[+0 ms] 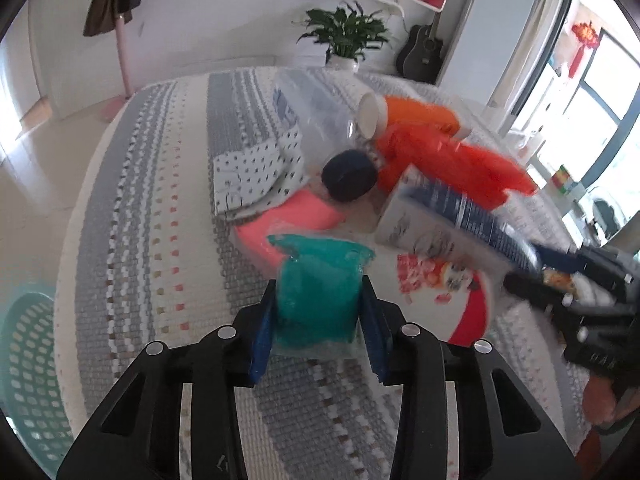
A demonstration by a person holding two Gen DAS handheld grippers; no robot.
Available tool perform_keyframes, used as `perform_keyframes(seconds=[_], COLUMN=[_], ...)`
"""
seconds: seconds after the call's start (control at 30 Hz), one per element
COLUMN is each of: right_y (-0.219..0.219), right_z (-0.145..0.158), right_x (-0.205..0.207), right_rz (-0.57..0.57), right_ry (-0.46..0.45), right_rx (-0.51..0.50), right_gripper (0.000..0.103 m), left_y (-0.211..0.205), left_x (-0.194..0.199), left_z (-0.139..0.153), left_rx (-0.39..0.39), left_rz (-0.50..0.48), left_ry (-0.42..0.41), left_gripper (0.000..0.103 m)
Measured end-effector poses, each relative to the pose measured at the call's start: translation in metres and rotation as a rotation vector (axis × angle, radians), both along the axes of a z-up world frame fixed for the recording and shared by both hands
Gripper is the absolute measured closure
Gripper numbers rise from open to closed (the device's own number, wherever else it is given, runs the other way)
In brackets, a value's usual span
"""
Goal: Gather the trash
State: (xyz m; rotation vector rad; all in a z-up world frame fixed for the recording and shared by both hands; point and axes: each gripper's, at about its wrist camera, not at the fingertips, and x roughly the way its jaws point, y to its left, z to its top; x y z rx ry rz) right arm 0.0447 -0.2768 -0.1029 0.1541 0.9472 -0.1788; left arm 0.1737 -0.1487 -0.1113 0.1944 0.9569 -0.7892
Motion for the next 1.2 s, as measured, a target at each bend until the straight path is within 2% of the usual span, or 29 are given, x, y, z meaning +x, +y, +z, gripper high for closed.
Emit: perform_keyframes(seconds=[0.13,0.27,0.33,0.53,0.6,0.7,0.8,0.93,1.0,1.1,1.2], right_y=[0.018,0.032,0.035,0.018,0.006,-0.003,0.001,0.015,0.02,0.023,0.025], right_z=[0.008,0.012,0.013,-0.003,-0.005,0.0,0.005,0.008,0.007,-0.004,-0.013], right_x=[-0.023,-0.057,-0.071,-0.093,-0.096,-0.1,-0.097,-0.076,-0.063,-0.041,-0.032], right_rz=[-0.014,-0.073,-0.1,-0.189,-0.24,-0.281,-0.26,-0.159,-0.12,-0.078,-0.056], right_ry=[0.022,0.031,0.035,0.08,0.075,0.07,0.079,0.095,0.098,0.153,0.162], right_rx=[0.011,0.056,0.104,0.379,0.401,0.325,0.22,0.102,0.046,-0.008,-0.017], right_gripper=[0.059,0.059,0.059,0.057,0.054,0.05,0.039,0.035,0.027,0.027,0.027], left_y=[0.016,0.036,0.047,0.079,0.086,0.093,0.096,0.097,0.099,0.101,0.104], left_x=[-0.009,-0.016,-0.018,-0.021,-0.018,-0.015,-0.015,-0.015,-0.015,-0.013,-0.011], left_z=[0.022,0.037,0.042,0.047,0.047,0.052,0.054,0.054,0.052,0.05,0.048], left_rx=[-0.036,-0.058,-0.059,-0.056,-0.066,-0.091,-0.104,-0.1,-0.095,-0.079,-0.077], left_rz=[0.006,0.008,0.01,0.042,0.054,0.064,0.064,0.058,0.057,0.062,0.068], left_ry=[-0.039,-0.062,-0.075,-0.077,-0.071,-0.07,-0.07,-0.071,-0.069,-0.072,-0.069], left_gripper=[0.066,0.066,0.066,0.066,0.066,0.066,0.066,0.066,0.066,0.066,0.066])
